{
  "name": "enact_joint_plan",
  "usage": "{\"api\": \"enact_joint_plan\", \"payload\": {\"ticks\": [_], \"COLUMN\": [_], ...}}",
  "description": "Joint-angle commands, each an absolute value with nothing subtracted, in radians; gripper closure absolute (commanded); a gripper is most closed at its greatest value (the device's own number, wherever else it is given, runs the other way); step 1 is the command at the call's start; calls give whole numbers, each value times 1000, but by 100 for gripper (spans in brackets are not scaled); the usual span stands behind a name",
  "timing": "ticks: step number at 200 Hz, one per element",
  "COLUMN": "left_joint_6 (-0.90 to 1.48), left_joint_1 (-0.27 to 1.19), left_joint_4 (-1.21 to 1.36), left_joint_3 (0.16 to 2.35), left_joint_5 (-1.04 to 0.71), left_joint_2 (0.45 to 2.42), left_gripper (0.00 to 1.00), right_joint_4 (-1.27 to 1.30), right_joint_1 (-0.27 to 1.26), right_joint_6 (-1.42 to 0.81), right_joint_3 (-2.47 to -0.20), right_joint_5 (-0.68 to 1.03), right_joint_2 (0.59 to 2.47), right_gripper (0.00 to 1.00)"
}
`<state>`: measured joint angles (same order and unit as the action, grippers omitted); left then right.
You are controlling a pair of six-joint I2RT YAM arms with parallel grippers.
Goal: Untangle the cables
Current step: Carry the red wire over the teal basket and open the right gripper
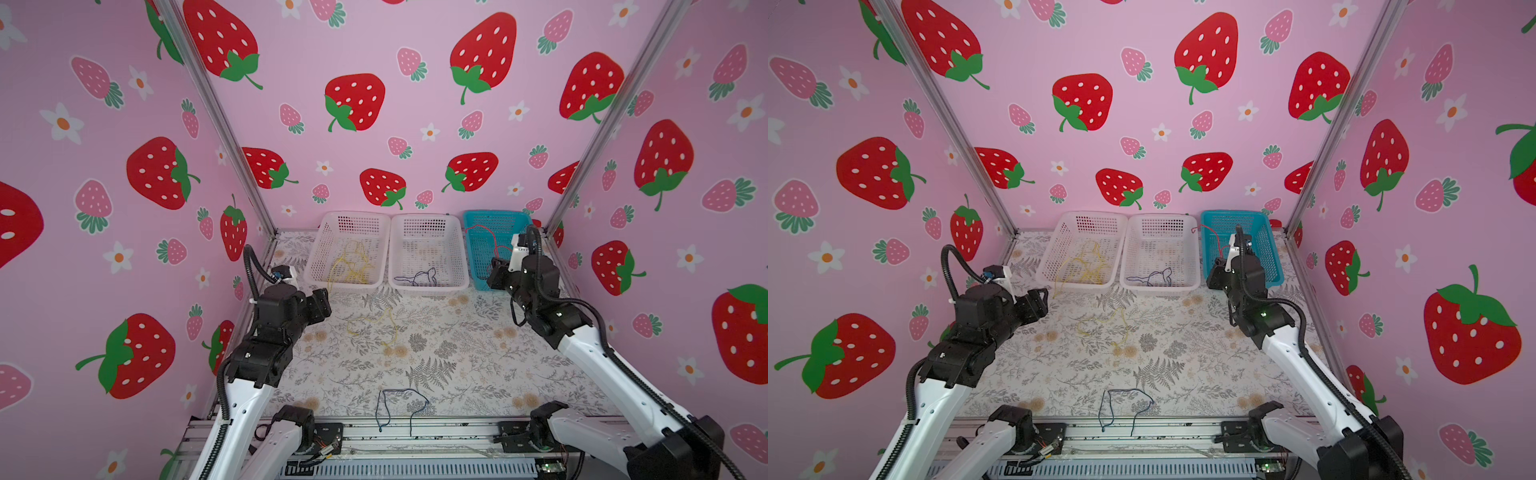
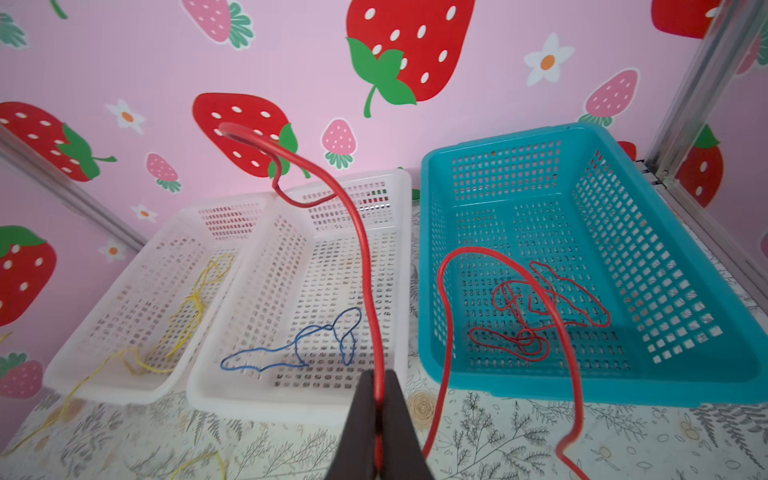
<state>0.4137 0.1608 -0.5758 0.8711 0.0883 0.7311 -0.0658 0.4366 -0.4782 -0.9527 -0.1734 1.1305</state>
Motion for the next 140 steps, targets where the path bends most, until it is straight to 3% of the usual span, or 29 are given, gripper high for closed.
{"api": "enact_joint_plan", "payload": {"ticks": [1, 97, 134, 140], "left_joint_6": [398, 407, 413, 414], "left_joint_1": [156, 153, 140, 140], "left_joint_4": [-593, -579, -570, -571], "left_joint_3": [821, 772, 765, 764], "left_joint_5": [87, 78, 55, 50], "left_joint_2": [689, 652, 652, 655], "left_gripper": [22, 21, 21, 21], "right_joint_4": [-10, 33, 18, 14], "right_joint_1": [381, 201, 173, 171], "right_joint_6": [-515, -538, -532, -532], "right_joint_3": [-1027, -1244, -1280, -1281], "right_joint_5": [-171, -170, -178, -184], "right_joint_2": [1213, 1637, 1704, 1707], "right_gripper": [100, 100, 100, 96]}}
